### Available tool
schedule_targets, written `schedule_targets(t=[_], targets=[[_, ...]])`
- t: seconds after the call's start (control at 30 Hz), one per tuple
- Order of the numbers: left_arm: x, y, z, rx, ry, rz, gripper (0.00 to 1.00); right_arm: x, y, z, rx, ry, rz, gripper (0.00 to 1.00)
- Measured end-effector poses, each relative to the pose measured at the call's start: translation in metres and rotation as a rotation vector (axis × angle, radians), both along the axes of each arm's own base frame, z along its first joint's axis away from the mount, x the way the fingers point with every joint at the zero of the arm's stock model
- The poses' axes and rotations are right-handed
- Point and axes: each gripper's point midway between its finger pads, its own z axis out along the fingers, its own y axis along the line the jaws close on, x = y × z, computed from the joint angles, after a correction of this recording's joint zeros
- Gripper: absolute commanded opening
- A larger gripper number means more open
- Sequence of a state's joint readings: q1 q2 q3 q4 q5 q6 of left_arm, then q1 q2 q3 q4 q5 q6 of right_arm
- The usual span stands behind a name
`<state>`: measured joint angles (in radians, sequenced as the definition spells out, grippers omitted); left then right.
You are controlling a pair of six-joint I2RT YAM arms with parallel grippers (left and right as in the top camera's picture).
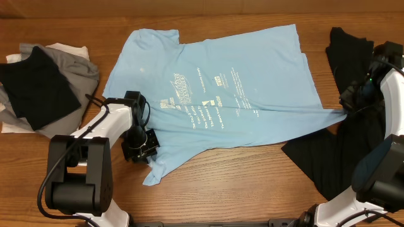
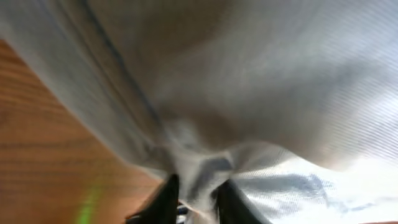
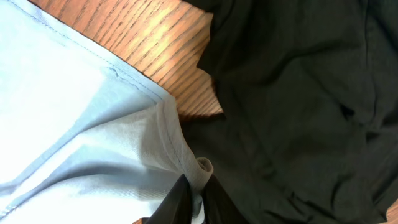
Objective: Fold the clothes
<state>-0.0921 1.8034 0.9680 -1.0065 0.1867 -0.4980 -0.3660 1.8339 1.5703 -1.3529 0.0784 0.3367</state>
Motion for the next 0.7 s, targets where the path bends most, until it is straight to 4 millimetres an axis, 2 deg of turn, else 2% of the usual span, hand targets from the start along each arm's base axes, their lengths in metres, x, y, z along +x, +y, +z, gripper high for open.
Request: schedule_targets(t=[0.13,0.23,0.3,0.4,0.47,0.57,0.7], targets=[[-0.002,0.000,0.000,-0.001,0.007,0.001,0.04,0.000,0.000,0.000,0.001,0.000,0.001,0.10],[-0.005,0.000,0.004,0.000,0.026,-0.006,0.04,-0.001,0.001,0.000,0.003,0.002,0.001,0.04],[-0.007,0.001,0.009,-0.002,0.041,-0.019,0.04,-0.002,0.002,0.000,0.007,0.008,0.000,0.04],[-0.002,0.001,0.029,-0.013,0.030,-0.063,0.04,-0.002,0.004,0.000,0.019,0.005,0.001,0.04],[0.008,0.004,0.049,-0.026,-0.036,-0.080,0.04,-0.003,0.006,0.000,0.030,0.008,0.001,0.04],[0.021,0.018,0.090,-0.041,-0.186,-0.053,0.04,-0.005,0.007,0.000,0.039,0.016,0.001,0.04],[0.011,0.035,0.125,-0.078,-0.283,-0.006,0.04,-0.004,0.010,0.003,0.050,0.003,0.001,0.04]])
